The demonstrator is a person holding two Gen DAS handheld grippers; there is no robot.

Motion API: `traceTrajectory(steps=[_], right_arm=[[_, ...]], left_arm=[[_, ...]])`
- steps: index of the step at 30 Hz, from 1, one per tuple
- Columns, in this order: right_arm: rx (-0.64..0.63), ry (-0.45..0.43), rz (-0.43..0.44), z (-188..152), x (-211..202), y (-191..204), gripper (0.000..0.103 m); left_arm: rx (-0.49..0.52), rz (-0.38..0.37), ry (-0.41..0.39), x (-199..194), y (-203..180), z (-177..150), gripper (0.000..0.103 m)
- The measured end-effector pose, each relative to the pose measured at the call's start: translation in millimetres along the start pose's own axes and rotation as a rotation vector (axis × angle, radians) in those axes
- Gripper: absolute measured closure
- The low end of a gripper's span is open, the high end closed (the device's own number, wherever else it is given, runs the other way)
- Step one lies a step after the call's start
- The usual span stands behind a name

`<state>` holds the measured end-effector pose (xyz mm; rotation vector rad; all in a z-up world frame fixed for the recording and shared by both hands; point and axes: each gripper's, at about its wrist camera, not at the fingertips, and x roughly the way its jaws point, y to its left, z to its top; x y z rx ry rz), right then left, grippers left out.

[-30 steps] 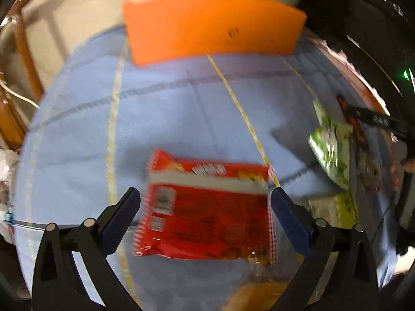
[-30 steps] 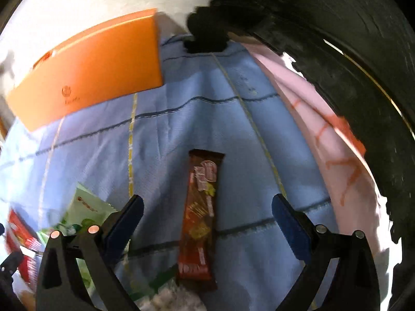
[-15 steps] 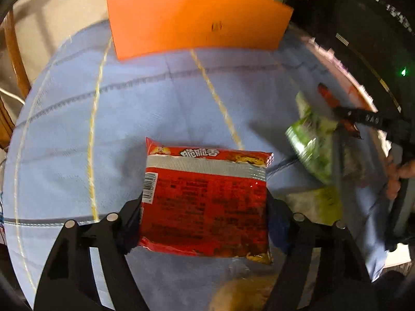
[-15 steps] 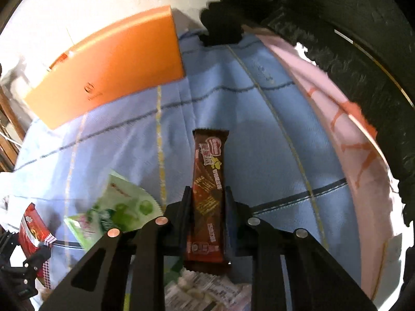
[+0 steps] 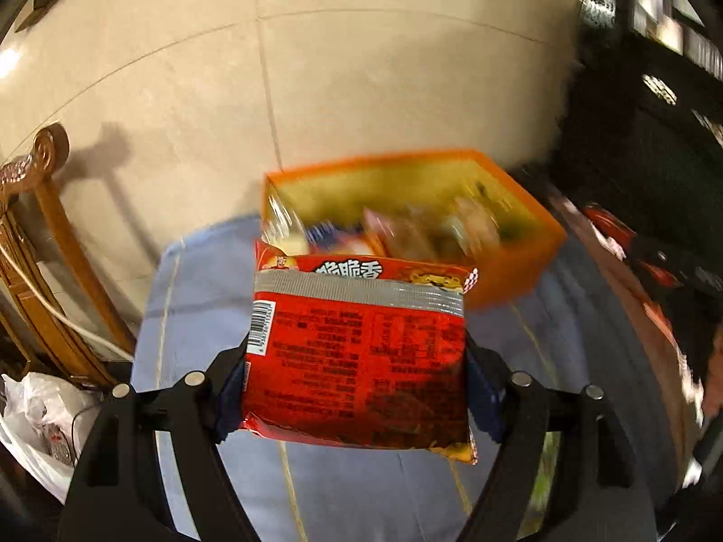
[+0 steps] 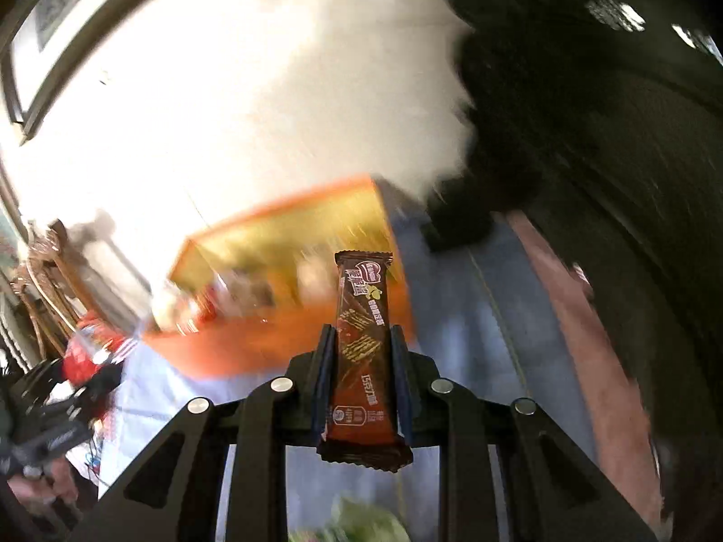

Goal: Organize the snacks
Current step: 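Drop the red snack bag and chocolate bar into the orange box, then carry a Mini French bread roll in the left tool while the right tool carries a white bag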

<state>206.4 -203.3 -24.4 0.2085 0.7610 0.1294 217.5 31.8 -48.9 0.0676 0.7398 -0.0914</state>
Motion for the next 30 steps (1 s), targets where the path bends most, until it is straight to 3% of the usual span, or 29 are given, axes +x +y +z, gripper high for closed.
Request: traceTrajectory(steps=[5, 15, 16, 17, 18, 20, 24, 26, 30], right_arm=[[-0.015, -0.017, 0.045, 48.0, 36.8, 18.4, 0.079], [-0.074, 0.037, 0.014, 71.6, 96.2, 27.6, 0.079], [-0.085, 0.035, 0.008, 72.2, 99.4, 27.7, 0.069], [-0.106, 0.035, -0.006, 72.8, 102.1, 28.9, 0.049], [-0.118, 0.033, -0.024, 73.3, 104.2, 29.8, 0.003], [-0.119, 0.005, -0.064, 72.6, 100.8, 29.4, 0.004], [-0.103, 0.038, -0.045, 65.0, 84.2, 16.4, 0.004], [-0.085, 0.058, -0.045, 49.8, 66.0, 4.4, 0.004], [-0.071, 0.121, -0.113, -6.1, 27.4, -19.8, 0.004]], left_arm=[[-0.012, 0.027, -0.002, 32.1, 11.0, 45.8, 0.028], [-0.084, 0.007, 0.033, 81.0, 11.3, 80.6, 0.027], [-0.099, -0.001, 0.020, 81.5, 10.9, 80.3, 0.021], [-0.106, -0.001, 0.015, 82.7, 10.6, 81.0, 0.004], [-0.112, 0.014, 0.011, 82.4, 8.6, 80.2, 0.004], [-0.088, 0.039, 0.030, 84.4, 5.7, 79.3, 0.004], [-0.067, 0.030, 0.060, 72.1, 5.5, 62.8, 0.004], [-0.057, 0.023, 0.080, 56.0, 6.0, 41.7, 0.004], [0.003, 0.012, 0.143, 13.7, -2.1, -36.5, 0.004]])
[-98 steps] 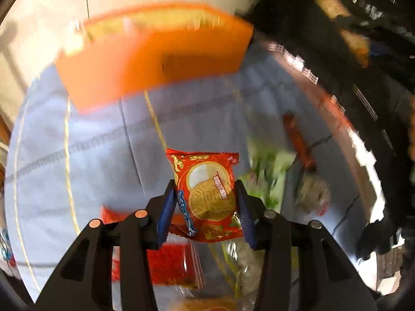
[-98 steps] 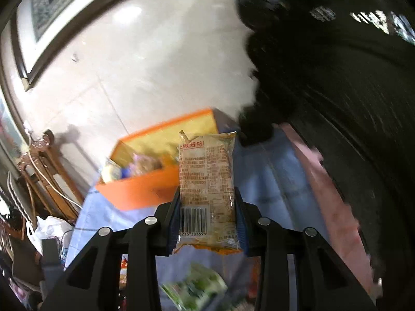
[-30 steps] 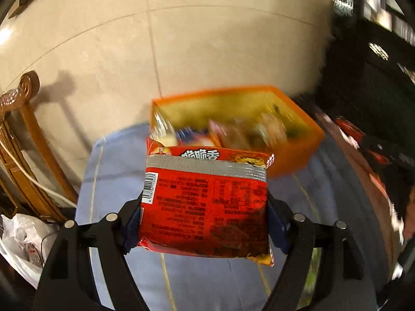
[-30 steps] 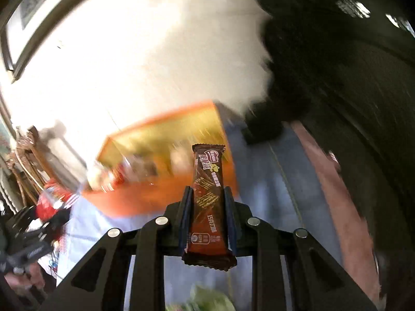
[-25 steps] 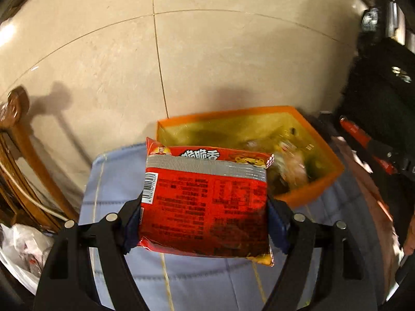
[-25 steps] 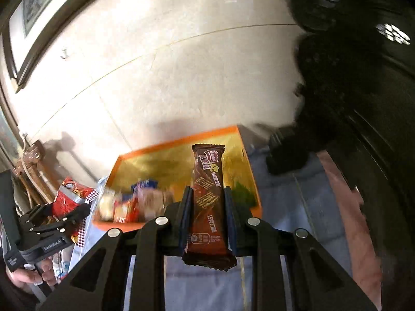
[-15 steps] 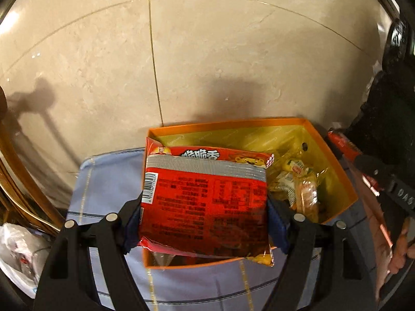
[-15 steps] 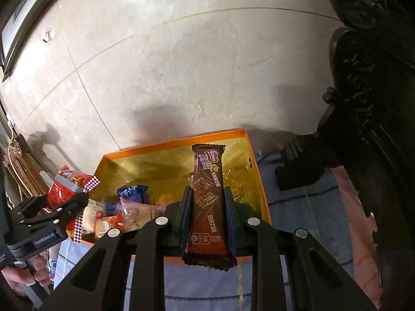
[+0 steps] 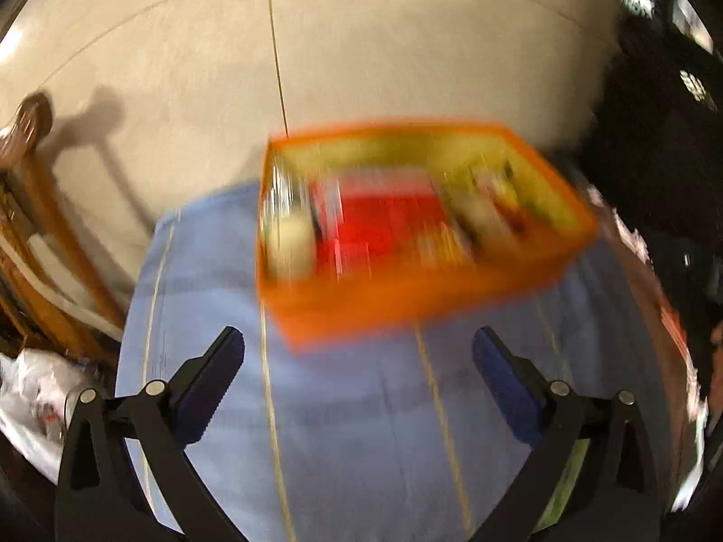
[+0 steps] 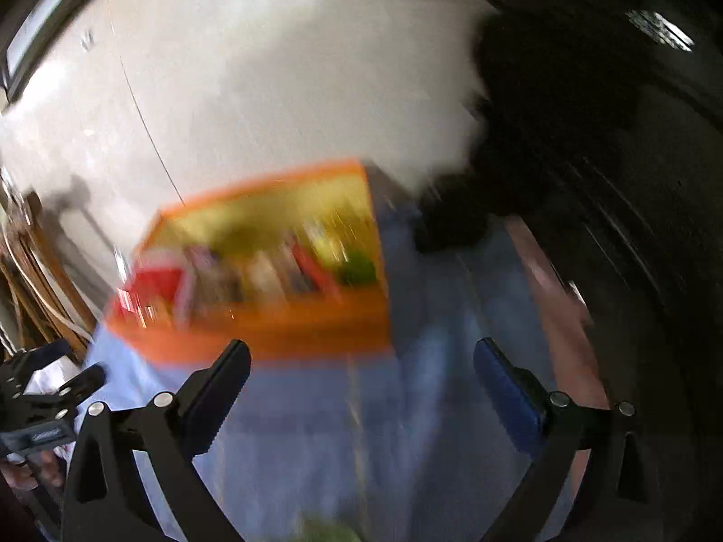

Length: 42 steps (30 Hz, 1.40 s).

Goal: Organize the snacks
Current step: 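Carry a Mini French bread roll in the left tool while the right tool carries a white bag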

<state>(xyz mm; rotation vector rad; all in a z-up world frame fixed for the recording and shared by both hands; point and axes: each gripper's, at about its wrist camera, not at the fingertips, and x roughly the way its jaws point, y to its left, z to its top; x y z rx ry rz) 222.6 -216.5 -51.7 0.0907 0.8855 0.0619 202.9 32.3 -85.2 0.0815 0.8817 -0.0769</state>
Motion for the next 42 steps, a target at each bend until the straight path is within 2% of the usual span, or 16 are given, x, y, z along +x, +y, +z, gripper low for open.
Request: traceTrajectory(steps=[3, 6, 9, 13, 16, 17, 18, 19, 20, 24, 27, 30, 32, 38, 41, 42], right_arm=[[0.012, 0.094, -0.082, -66.3, -9.5, -13.3, 0.004], [0.022, 0.157, -0.109, -134.3, -14.8, -21.3, 0.004], [-0.062, 0.202, -0.102, -168.2, -6.8, -19.7, 0.004], [-0.216, 0.162, -0.114, -195.8, 1.4, -15.6, 0.004], [-0.237, 0.144, -0.065, -205.9, 11.3, -17.5, 0.004], [-0.215, 0.139, -0.057, -207.9, 14.0, -19.4, 0.004], [-0.177, 0.139, -0.045, -208.9, 15.3, -21.6, 0.018], [-0.144, 0.150, -0.035, -208.9, 15.9, -23.1, 0.032], [-0.113, 0.156, -0.031, -207.1, 14.5, -23.1, 0.035], [-0.112, 0.223, -0.034, -205.1, 9.6, -15.8, 0.051], [-0.036, 0.230, -0.042, -204.2, -7.9, -23.1, 0.051], [0.196, 0.239, 0.022, -196.8, -23.8, -45.3, 0.051], [0.177, 0.197, 0.010, -185.2, -39.5, -41.5, 0.051], [0.155, 0.010, 0.079, -106.7, -63.7, -20.6, 0.051], [0.152, -0.066, 0.100, -60.1, -57.9, -5.7, 0.051], [0.168, -0.085, 0.116, -45.0, -53.7, -2.1, 0.051]], left_arm=[[0.035, -0.002, 0.054, -17.5, -12.5, -65.5, 0.004], [0.051, -0.100, 0.116, -37.5, -25.0, -136.2, 0.004], [0.148, -0.200, 0.171, -49.9, -46.6, -195.1, 0.004], [0.281, -0.217, 0.186, -44.5, -73.4, -233.7, 0.004], [0.214, -0.221, 0.271, -19.8, -78.0, -251.9, 0.004], [0.222, -0.196, 0.213, -23.5, -81.8, -255.3, 0.006], [0.235, -0.176, 0.189, -24.3, -86.9, -258.6, 0.010], [0.223, -0.160, 0.170, -28.6, -91.2, -260.8, 0.021], [0.201, -0.158, 0.170, -32.4, -92.4, -260.3, 0.027], [0.102, -0.247, 0.209, -44.5, -89.2, -253.2, 0.029], [0.106, -0.192, 0.176, -63.2, -86.9, -250.4, 0.029], [0.045, -0.202, 0.158, -89.5, -78.2, -243.6, 0.029], [0.010, -0.216, 0.136, -109.2, -69.9, -230.3, 0.029], [-0.004, -0.199, -0.007, -111.4, -55.7, -139.9, 0.029], [-0.051, -0.045, -0.043, -87.7, -37.9, -73.9, 0.029], [-0.071, -0.031, -0.066, -79.9, -31.0, -54.2, 0.029]])
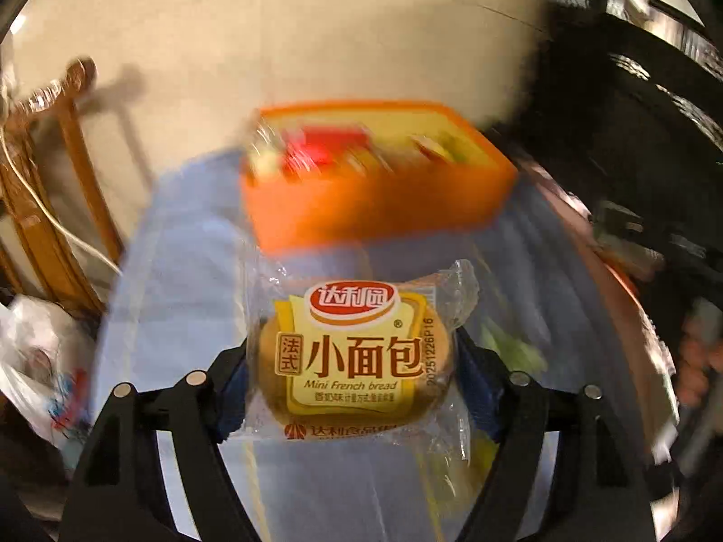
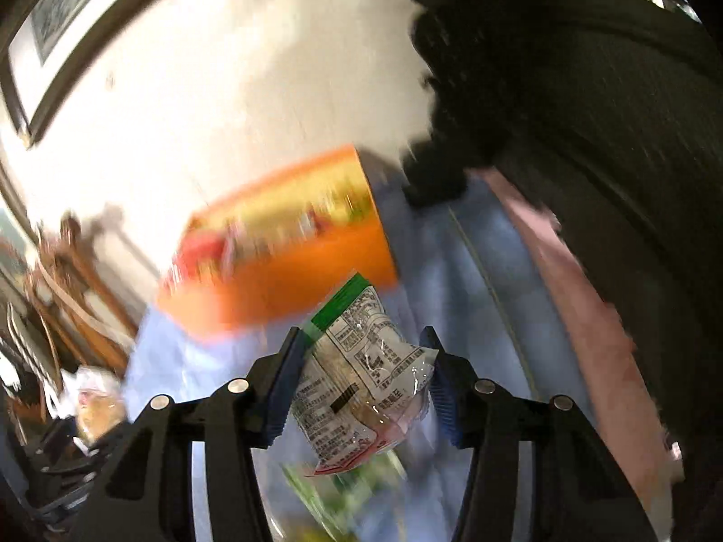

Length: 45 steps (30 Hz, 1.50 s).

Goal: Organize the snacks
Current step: 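Carry a Mini French bread roll in the left tool while the right tool carries a white bag, then grasp a yellow seed bag with the left tool while the right tool grasps a green pea bag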

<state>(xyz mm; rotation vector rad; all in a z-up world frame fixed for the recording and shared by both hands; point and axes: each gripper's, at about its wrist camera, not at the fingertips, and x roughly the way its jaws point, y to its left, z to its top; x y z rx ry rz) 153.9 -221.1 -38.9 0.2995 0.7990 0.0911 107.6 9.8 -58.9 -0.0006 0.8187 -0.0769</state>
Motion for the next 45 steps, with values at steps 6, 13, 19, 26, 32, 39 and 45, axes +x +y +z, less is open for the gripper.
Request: traceTrajectory(steps=[6, 13, 19, 26, 32, 39, 45], right_arm=[[-0.071, -0.042, 0.069, 85.5, 65.5, 45.9, 0.051], [-0.123, -0.015, 0.034, 123.7, 122.4, 64.2, 0.047], [-0.145, -0.019, -0.008, 127.2, 125.8, 68.3, 0.004], [-0.122, 0.001, -0.030, 117.7, 94.2, 46.1, 0.004], [-0.155, 0.058, -0.079, 26.8, 43.8, 13.3, 0.004], [-0.140, 0.290, -0.047, -89.9, 74.9, 0.9, 0.004], [-0.282, 0.361, -0.120, -129.7, 127.3, 24.2, 0.003]], left_arm=[[-0.115, 0.070, 0.018, 62.3, 33.6, 100.0, 0.029], [-0.070, 0.087, -0.014, 97.4, 29.2, 159.1, 0.028], [-0.101, 0.040, -0.007, 114.4, 22.5, 170.9, 0.004], [-0.094, 0.051, 0.049, 98.5, 24.0, 138.5, 0.004], [0.028, 0.061, 0.074, 51.5, 8.6, 31.9, 0.004], [0.178, -0.231, 0.235, 32.1, -65.9, -128.8, 0.004], [0.331, -0.223, 0.218, 63.9, -115.6, -193.0, 0.004]])
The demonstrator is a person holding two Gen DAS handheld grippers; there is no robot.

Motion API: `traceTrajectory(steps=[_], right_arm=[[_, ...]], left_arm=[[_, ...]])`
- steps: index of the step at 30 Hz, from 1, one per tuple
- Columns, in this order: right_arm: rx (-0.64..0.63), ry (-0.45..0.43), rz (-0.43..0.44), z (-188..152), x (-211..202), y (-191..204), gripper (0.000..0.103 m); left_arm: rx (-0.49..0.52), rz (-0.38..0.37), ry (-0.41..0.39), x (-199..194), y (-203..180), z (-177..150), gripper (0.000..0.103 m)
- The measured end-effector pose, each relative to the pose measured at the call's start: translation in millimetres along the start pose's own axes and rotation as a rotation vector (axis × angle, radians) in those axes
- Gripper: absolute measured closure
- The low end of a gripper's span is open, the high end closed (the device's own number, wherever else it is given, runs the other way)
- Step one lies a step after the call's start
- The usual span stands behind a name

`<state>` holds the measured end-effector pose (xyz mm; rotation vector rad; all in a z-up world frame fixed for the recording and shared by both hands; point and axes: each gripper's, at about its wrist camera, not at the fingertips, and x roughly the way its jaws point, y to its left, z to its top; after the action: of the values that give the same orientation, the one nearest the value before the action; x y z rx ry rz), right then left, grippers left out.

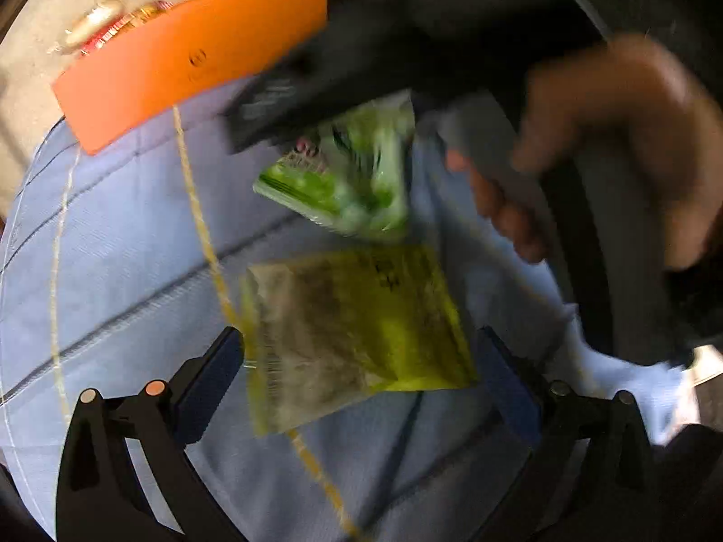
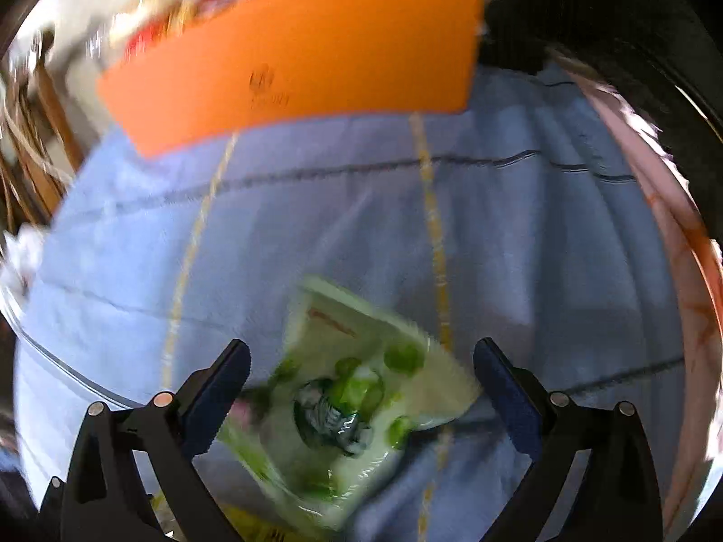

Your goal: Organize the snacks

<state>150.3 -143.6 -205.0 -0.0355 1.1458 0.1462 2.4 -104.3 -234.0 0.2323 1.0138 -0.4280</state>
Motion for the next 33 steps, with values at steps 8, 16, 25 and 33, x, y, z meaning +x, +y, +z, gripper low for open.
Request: traceTrajectory(steps=[8, 16, 25, 33], right_arm=[[0.051, -0.040, -0.015, -24.0, -24.1, -18.2, 0.055], [0.143, -0.104, 0.025, -21.9, -74.7, -48.8, 0.067], [0.190, -0.209, 0.091, 9.6, -114.9, -61.9, 0.067], [0.229, -0.209, 0.079, 10.9, -115.2, -76.3, 0.067]], left_arm=[[0.072, -0.009, -0.053, 4.8, -2.5, -1.3, 0.016], [-0.113, -0.123, -0.031, -12.4, 55.2, 16.3, 0.042], [-0.217, -0.077, -0.059, -12.9, 97.9, 28.6, 0.049], [-0.146, 0.037, -0.031, 9.1, 74.5, 39.7, 0.004]])
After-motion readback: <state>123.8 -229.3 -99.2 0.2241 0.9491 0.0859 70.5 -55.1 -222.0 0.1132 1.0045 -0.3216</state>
